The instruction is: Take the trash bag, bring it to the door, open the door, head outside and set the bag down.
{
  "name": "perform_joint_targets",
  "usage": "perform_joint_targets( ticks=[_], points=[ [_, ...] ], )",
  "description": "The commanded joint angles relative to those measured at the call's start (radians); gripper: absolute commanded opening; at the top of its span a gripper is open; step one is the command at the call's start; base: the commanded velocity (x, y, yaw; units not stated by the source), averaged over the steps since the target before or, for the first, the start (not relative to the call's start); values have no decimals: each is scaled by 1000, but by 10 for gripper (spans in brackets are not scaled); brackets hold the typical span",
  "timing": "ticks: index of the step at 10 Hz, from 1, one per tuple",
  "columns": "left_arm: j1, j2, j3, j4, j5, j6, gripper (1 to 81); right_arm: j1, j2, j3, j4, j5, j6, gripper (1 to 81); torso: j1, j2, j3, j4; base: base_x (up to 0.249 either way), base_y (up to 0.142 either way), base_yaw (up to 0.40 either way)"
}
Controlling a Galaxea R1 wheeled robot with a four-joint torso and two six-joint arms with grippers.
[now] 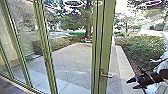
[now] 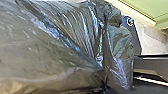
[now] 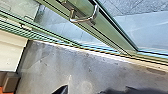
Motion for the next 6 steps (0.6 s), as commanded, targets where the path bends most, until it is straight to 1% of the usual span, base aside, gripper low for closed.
perform_joint_targets(
  ticks=[1,3,4,6],
  points=[
    [-55,-2,9,-10,61,-4,10,159,53,-78,-10,-43,35,811,0,0,0,0,0,0,0],
    [-57,-1,9,-15,61,-4,10,174,111,-147,-10,-46,72,811,0,0,0,0,0,0,0],
    [-55,-1,9,-18,61,-4,10,182,139,-178,-10,-66,87,811,0,0,0,0,0,0,0],
    [-55,-1,9,-23,61,-4,10,197,185,-230,-10,-73,117,811,0,0,0,0,0,0,0]
  ],
)
